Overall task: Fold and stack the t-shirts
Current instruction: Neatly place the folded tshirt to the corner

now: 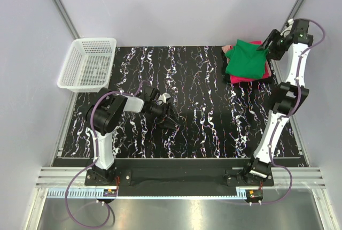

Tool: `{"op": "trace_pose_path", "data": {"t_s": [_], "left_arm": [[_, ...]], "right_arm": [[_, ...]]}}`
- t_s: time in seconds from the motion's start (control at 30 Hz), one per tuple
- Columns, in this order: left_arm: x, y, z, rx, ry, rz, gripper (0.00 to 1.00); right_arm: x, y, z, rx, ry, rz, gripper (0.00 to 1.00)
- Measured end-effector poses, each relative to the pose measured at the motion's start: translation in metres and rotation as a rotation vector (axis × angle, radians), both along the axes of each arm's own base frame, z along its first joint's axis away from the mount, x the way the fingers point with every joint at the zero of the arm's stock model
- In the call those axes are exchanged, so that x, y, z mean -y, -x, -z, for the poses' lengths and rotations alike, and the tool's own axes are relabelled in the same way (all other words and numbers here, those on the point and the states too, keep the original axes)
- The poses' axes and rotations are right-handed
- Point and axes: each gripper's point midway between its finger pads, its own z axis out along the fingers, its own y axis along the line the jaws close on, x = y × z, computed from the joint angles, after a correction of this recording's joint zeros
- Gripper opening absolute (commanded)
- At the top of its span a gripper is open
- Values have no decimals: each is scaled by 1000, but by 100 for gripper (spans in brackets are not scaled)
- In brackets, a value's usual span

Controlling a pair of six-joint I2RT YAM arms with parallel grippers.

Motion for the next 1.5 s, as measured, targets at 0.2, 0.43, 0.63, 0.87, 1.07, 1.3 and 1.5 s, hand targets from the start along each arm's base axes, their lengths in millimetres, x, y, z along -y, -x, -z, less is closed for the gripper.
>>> {"op": "trace_pose_path", "data": {"t_s": [0.2,0.43,0.63,0.87,1.07,1.3,1.5], "left_arm": [[0,0,0,6,7,0,51],[2,2,0,15,20,4,51],[2,3,0,23,32,9,51],[2,4,0,25,39,11,51],[2,4,0,25,40,11,51],[2,4,0,25,40,11,51],[2,6,0,26,40,14,51]], "right_arm": [[-4,31,-81,99,67,28,70],[-16,51,-163,275,109,18,70],[-22,3,-120,272,42,-38,62],[-52,-34,-3,85,-103,-69,53],[-64,-52,-6,144,-116,-81,57],[-55,-73,-9,232,-99,-68,56],[-49,-83,46,167,-145,-35,54]]}}
